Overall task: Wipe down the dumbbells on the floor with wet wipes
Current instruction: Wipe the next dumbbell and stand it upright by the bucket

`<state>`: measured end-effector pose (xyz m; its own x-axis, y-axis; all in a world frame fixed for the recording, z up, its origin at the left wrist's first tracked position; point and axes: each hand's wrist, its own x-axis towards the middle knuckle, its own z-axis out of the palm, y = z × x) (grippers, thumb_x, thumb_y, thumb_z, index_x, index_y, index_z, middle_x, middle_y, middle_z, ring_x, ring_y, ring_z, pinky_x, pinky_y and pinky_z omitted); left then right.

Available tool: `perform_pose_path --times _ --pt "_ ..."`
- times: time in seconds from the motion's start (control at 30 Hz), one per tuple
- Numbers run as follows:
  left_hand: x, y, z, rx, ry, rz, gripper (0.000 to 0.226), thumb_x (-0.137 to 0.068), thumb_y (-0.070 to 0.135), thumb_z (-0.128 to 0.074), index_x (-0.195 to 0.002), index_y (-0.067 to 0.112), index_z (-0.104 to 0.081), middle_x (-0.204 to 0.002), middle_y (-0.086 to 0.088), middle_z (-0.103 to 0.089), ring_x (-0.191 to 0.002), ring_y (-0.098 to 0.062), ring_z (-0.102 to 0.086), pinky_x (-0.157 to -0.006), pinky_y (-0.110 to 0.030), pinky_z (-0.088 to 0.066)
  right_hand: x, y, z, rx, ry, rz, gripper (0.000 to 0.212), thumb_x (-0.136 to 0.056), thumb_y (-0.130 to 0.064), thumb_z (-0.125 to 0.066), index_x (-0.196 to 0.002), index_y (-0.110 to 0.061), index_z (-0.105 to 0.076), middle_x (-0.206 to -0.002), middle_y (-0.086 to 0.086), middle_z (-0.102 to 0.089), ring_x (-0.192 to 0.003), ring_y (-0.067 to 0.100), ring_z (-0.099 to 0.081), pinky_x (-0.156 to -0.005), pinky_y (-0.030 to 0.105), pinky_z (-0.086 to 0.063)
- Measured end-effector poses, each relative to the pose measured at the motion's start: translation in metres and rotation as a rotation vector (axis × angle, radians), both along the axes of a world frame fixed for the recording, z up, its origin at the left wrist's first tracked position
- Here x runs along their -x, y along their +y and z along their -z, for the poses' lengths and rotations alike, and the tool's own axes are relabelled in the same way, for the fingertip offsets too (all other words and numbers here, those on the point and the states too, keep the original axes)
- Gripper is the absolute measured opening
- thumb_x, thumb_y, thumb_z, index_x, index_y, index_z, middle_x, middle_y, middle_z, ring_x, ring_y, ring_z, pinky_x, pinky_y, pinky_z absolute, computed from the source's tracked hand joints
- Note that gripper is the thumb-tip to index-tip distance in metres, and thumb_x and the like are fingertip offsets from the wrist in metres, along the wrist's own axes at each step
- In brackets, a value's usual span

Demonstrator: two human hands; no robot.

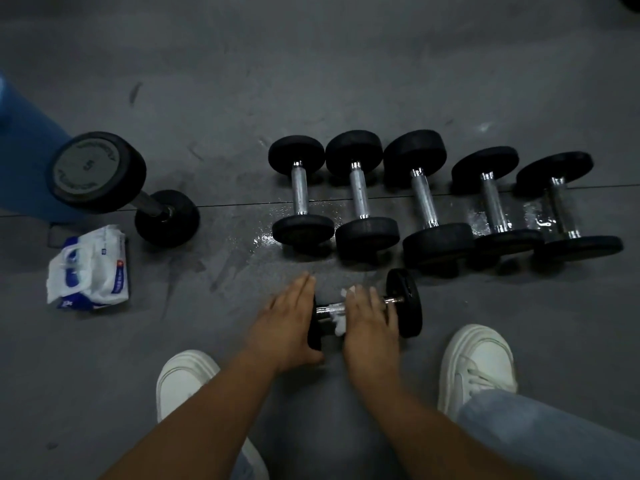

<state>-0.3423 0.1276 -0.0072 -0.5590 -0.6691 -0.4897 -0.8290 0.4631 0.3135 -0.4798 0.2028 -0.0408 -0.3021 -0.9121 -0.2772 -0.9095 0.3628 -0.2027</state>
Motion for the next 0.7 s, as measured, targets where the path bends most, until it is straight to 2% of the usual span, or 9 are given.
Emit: perform_pose_path --times 0.13,0.23,0.3,0.4,0.5,0.57,0.63,0.7 --pt "0.003 -0.007 0.005 0.048 -0.006 -0.035 0.119 -0.071 0.054 -0.074 -0.156 0.017 0.001 -0.164 0.0 -0.005 -0.15 -0.017 -0.013 -0.12 -0.039 -0.019 0.008 -0.006 -0.003 0.122 0.023 -0.322 0.056 -0.077 -0.026 -0.035 -0.123 -0.013 -0.065 -0.127 0.004 -0.064 -0.124 0.023 -0.056 -0.106 0.047 -0.026" --pt "0.006 -0.017 0.005 -0.009 -0.022 -0.054 0.125 -0.064 0.05 -0.082 -0.156 0.018 -0.002 -0.163 0.001 -0.008 -0.15 -0.017 -0.012 -0.12 -0.039 -0.018 0.025 -0.004 -0.005 0.034 0.11 -0.149 0.06 -0.081 -0.032 -0.031 -0.127 -0.008 -0.06 -0.13 0.008 -0.061 -0.126 0.028 -0.053 -0.106 0.045 -0.024" --pt "0.008 -0.02 0.004 -0.043 -0.018 -0.066 0.123 -0.066 0.048 -0.081 -0.156 0.018 -0.003 -0.164 0.001 -0.007 -0.15 -0.016 -0.012 -0.12 -0.039 -0.019 0.01 -0.005 -0.005 -0.038 0.088 -0.154 0.061 -0.08 -0.03 -0.031 -0.128 -0.006 -0.06 -0.131 0.009 -0.06 -0.125 0.028 -0.053 -0.105 0.048 -0.026" --pt "0.01 -0.028 0.006 -0.079 -0.029 -0.079 0.122 -0.066 0.049 -0.08 -0.156 0.019 -0.003 -0.165 0.0 -0.005 -0.151 -0.017 -0.01 -0.12 -0.042 -0.021 0.01 -0.019 -0.004 0.021 0.076 -0.342 0.059 -0.078 -0.032 -0.033 -0.123 -0.008 -0.063 -0.125 0.008 -0.063 -0.123 0.026 -0.054 -0.107 0.049 -0.033" --pt "0.01 -0.036 0.006 -0.097 -0.053 -0.083 0.13 -0.058 0.047 -0.086 -0.156 0.021 -0.004 -0.163 0.0 -0.003 -0.15 -0.022 -0.01 -0.119 -0.043 -0.024 0.031 -0.023 -0.014 -0.056 0.087 -0.195 0.06 -0.079 -0.03 -0.031 -0.125 -0.005 -0.06 -0.126 0.012 -0.061 -0.124 0.03 -0.053 -0.105 0.049 -0.039" --pt "0.009 -0.034 0.007 -0.079 -0.028 -0.066 0.129 -0.055 0.049 -0.086 -0.155 0.021 -0.008 -0.159 -0.001 -0.011 -0.146 -0.024 -0.02 -0.116 -0.043 -0.031 0.029 -0.016 -0.013 -0.058 0.04 -0.282 0.063 -0.076 -0.028 -0.026 -0.124 -0.008 -0.062 -0.128 0.01 -0.061 -0.123 0.025 -0.055 -0.103 0.048 -0.041" --pt "0.006 -0.033 0.007 -0.076 -0.005 -0.074 0.13 -0.054 0.049 -0.085 -0.155 0.022 -0.008 -0.158 0.0 -0.017 -0.144 -0.024 -0.025 -0.114 -0.042 -0.033 0.032 -0.018 -0.006 0.029 0.022 -0.431 0.053 -0.079 -0.025 -0.035 -0.122 -0.014 -0.062 -0.125 0.005 -0.063 -0.121 0.02 -0.057 -0.103 0.044 -0.042" --pt "0.004 -0.035 0.005 -0.085 0.018 -0.117 0.13 -0.056 0.05 -0.084 -0.156 0.023 -0.004 -0.161 -0.001 -0.019 -0.146 -0.022 -0.024 -0.116 -0.041 -0.03 0.041 -0.027 -0.002 0.055 0.054 -0.386 0.041 -0.085 -0.026 -0.05 -0.124 -0.017 -0.059 -0.12 0.003 -0.063 -0.118 0.022 -0.056 -0.103 0.044 -0.039"
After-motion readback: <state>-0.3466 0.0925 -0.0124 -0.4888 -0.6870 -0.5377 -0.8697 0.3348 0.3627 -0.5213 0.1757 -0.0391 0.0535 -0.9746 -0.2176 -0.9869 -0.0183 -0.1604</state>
